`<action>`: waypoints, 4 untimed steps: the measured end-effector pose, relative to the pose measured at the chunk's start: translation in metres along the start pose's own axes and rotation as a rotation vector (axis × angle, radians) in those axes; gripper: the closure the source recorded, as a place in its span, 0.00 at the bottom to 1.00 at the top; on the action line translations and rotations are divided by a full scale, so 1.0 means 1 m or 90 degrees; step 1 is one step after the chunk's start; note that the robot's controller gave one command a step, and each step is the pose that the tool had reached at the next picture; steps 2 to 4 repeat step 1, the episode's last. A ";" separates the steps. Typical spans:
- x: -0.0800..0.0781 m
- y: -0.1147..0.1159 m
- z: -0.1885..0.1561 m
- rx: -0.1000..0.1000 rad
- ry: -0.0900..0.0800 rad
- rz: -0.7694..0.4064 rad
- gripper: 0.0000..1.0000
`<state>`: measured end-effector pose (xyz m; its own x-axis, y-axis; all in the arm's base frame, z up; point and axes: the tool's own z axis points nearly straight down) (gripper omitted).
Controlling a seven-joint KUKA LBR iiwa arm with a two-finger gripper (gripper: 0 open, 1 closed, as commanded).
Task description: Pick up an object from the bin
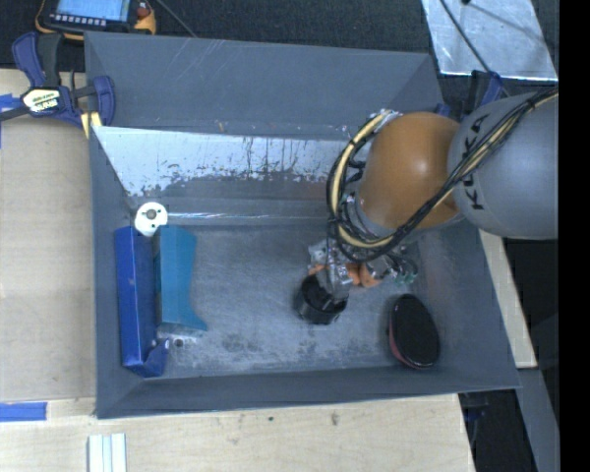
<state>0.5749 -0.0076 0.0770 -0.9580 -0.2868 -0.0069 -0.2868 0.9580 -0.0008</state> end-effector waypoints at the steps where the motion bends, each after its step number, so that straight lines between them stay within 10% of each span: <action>1: 0.001 0.001 -0.002 0.000 0.001 0.000 1.00; 4: 0.001 0.001 -0.002 0.000 0.001 0.000 1.00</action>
Offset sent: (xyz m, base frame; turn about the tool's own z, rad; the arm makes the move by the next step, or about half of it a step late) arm 0.0472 -0.0085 0.0339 -0.1118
